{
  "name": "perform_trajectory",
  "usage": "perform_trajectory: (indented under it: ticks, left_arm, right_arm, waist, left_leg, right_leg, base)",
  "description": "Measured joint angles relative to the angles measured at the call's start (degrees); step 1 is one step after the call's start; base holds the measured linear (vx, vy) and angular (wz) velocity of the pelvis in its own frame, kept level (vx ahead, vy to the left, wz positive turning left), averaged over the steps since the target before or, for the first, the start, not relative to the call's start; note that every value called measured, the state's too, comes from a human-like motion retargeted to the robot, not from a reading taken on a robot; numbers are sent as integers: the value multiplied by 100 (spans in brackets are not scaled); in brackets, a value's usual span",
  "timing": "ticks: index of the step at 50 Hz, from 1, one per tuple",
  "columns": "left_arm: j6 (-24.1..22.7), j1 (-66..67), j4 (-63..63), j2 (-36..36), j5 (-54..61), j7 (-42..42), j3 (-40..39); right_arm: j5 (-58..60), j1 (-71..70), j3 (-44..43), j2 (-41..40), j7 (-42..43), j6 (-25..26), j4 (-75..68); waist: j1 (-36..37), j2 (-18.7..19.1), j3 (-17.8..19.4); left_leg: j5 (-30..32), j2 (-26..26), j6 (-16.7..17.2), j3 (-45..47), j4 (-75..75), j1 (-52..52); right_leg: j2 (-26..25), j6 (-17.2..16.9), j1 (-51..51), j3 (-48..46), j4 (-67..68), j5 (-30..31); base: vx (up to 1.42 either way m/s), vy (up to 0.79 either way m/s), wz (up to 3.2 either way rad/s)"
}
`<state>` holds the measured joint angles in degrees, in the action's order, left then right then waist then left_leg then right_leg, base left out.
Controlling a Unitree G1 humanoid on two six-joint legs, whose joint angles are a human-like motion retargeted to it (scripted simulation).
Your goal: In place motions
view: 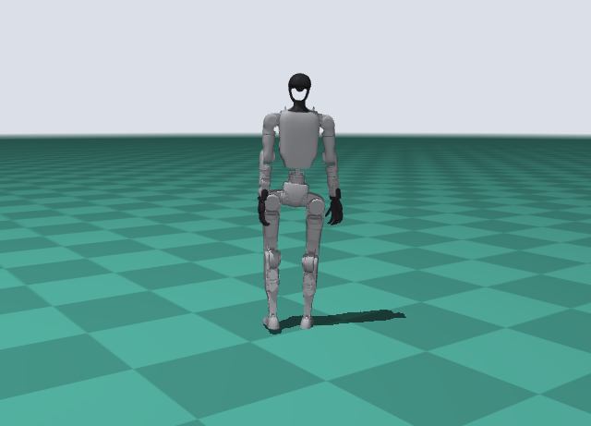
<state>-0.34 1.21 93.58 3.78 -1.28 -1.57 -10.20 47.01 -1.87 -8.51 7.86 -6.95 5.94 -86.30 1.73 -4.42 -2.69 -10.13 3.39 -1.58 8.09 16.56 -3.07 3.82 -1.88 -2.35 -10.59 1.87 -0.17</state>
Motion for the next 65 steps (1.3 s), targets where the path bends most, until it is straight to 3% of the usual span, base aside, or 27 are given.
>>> perform_trajectory:
  ticks: [2,5,7,10,13,17,20,25,32,35,37,40,46,50,52,55,57,58,62,65]
  left_arm:
    - [-78,67,122,-86,119,-79,-69]
    - [-117,143,290,-146,141,-135,-58]
    - [-66,134,362,-135,81,-65,40]
    - [78,23,382,-53,-68,119,281]
    - [145,-213,320,214,-383,292,504]
    - [194,-438,218,707,-789,472,1020]
    - [270,-467,270,936,-1200,535,1043]
    - [350,-146,290,1134,-1115,1080,837]
    - [524,-23,326,969,-1140,930,561]
    - [545,-20,177,775,-1026,847,509]
    - [500,-55,-51,617,-793,877,514]
    - [468,-197,-249,544,-583,980,478]
    - [397,-458,-604,298,-521,877,516]
    - [302,-424,-824,192,-571,958,647]
    - [245,-420,-901,200,-680,1040,685]
    - [225,-417,-957,257,-802,1015,747]
    - [225,-422,-907,309,-825,900,792]
    - [233,-455,-850,292,-823,829,813]
    - [247,-523,-600,178,-676,692,761]
    - [241,-507,-453,133,-611,697,704]
  right_arm:
    - [-29,-49,-99,86,74,-79,74]
    - [-187,-90,-144,179,159,-183,152]
    - [-291,-106,-173,212,215,-216,193]
    - [-529,-147,-189,258,362,-288,223]
    - [-848,-198,-24,239,535,-281,128]
    - [-918,-82,-166,282,616,-116,-139]
    - [-826,143,-354,342,583,58,-239]
    - [-1110,342,-679,485,862,73,-338]
    - [-1996,370,-1162,680,930,44,-608]
    - [-2350,340,-1230,693,1025,51,-783]
    - [-2464,260,-1204,594,1000,94,-815]
    - [-2406,164,-1079,394,827,173,-746]
    - [-1912,182,-774,61,530,200,-571]
    - [-1653,114,-610,-4,511,262,-514]
    - [-1540,-3,-400,-30,432,275,-462]
    - [-1407,-168,-147,-46,314,267,-400]
    - [-1203,-304,36,-63,199,251,-332]
    - [-1081,-397,120,-52,135,240,-278]
    - [-798,-733,414,-35,-19,171,-74]
    - [-720,-878,523,-59,-112,47,88]
  waist:
    - [155,0,65]
    - [202,78,134]
    - [-65,131,192]
    - [-722,268,279]
    - [-931,252,406]
    - [-1098,399,634]
    - [-839,487,517]
    - [-1084,642,343]
    - [-1255,873,54]
    - [-825,887,-127]
    - [-907,830,-112]
    - [-1143,773,-14]
    - [-1360,605,-176]
    - [-1387,434,-301]
    - [-1433,122,-311]
    - [-1243,-245,-156]
    - [-950,-225,37]
    - [-897,-210,66]
    - [-706,-193,175]
    - [-643,-196,244]
  left_leg:
    - [-16,221,-151,-656,-3,-29]
    - [22,299,-14,-1117,-205,77]
    - [-84,269,-10,-915,-340,166]
    - [-211,172,-281,-376,-724,352]
    - [-220,71,-261,393,-854,266]
    - [-273,-70,-331,1106,-1056,411]
    - [-393,-217,-292,2018,-1176,477]
    - [-654,-399,-112,3603,-1283,628]
    - [-891,-451,300,5078,-1330,833]
    - [-891,-416,538,5730,-1379,896]
    - [-824,-414,645,6009,-1288,1003]
    - [-652,-455,700,6114,-1128,1171]
    - [45,-419,463,6008,-793,1514]
    - [600,-353,45,5873,-521,1753]
    - [1054,-490,-544,5554,250,1814]
    - [1378,-1118,-1338,4820,1931,1602]
    - [1438,-1770,-1340,3869,3238,1181]
    - [1356,-1809,-1336,3371,3635,771]
    - [1054,-1297,-1054,2045,3842,-349]
    - [549,-1252,-1054,1916,3381,-547]
  right_leg:
    - [-52,-21,-151,687,35,176]
    - [-233,-76,-353,1601,92,393]
    - [-288,-106,-432,1875,131,467]
    - [-442,-36,-636,2060,303,470]
    - [-660,417,-1058,2348,621,423]
    - [-228,927,-1215,581,684,-101]
    - [66,1111,-1302,-834,721,-503]
    - [463,925,-885,-3715,773,-682]
    - [235,598,-32,-6285,413,-855]
    - [261,618,-308,-5872,526,-746]
    - [191,874,-428,-5501,408,-466]
    - [174,976,-447,-5075,403,-526]
    - [204,1035,-445,-4131,288,-521]
    - [235,1072,-392,-3556,145,-497]
    - [493,1066,-317,-3115,123,-478]
    - [719,1036,-122,-2620,185,-507]
    - [439,1105,47,-2257,218,-568]
    - [458,1111,-10,-2189,214,-481]
    - [519,1097,-193,-1834,210,-238]
    - [508,1078,-242,-1466,250,-183]
  base:
    - [-11,8,-274]
    - [-6,8,-254]
    - [-8,6,-136]
    - [-22,10,-113]
    - [-44,10,-239]
    - [-36,10,-207]
    - [-19,6,-281]
    - [-22,4,-280]
    - [-15,1,-246]
    - [-7,-11,-299]
    - [-14,-14,-222]
    - [-14,-20,-113]
    - [4,-13,-112]
    - [10,-17,-108]
    - [14,-16,-132]
    - [20,-25,-170]
    - [23,-31,-213]
    - [2,-11,-144]
    - [-6,-1,-131]
    - [6,-3,-125]
